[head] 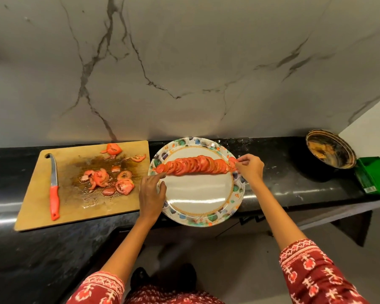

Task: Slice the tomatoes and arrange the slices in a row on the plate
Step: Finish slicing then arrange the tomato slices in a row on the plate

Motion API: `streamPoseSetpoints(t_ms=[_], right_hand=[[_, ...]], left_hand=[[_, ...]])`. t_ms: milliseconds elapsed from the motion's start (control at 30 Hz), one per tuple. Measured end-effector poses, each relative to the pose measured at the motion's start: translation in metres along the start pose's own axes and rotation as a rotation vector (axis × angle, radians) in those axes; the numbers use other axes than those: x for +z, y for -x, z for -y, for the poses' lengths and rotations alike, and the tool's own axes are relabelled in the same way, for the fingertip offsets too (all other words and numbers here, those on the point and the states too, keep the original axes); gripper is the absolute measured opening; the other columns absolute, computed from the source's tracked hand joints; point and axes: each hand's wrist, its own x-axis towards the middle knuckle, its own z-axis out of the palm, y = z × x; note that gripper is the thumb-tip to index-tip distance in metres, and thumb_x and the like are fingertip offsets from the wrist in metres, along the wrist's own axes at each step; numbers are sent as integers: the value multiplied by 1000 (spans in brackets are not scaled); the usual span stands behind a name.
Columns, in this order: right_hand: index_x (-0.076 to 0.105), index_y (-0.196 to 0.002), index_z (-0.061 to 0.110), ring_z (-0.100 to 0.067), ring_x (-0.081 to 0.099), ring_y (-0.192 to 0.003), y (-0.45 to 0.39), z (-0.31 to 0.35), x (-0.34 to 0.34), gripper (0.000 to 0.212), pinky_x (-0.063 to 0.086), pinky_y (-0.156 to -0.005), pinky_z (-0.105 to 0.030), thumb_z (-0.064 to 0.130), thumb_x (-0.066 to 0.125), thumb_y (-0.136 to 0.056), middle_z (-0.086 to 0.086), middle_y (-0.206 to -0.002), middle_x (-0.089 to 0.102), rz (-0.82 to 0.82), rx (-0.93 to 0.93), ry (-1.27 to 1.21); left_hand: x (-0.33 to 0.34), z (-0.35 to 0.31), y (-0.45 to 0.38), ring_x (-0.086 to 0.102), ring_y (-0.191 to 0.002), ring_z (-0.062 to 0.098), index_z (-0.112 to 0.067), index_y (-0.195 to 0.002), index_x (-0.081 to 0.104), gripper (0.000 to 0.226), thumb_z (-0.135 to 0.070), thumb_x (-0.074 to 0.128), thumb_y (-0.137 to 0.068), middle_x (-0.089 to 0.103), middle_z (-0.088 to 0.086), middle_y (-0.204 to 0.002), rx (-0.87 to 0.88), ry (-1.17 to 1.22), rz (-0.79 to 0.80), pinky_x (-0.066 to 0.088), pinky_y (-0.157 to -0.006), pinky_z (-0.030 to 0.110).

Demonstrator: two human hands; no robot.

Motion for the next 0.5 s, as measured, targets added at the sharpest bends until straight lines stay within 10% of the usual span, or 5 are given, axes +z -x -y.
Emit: streamPoseSetpoints(t_ms=[500], right_hand=[[66,-87,-6,-15,55,-73,-7,-9,6,7,38,-54,-10,0,63,-86,-19,-87,66,18,-91,120]], left_hand=[[10,-9,4,51,-103,29,-7,-109,66,28,2,59,-83,66,10,-103,-49,-1,-29,40,-85,42]])
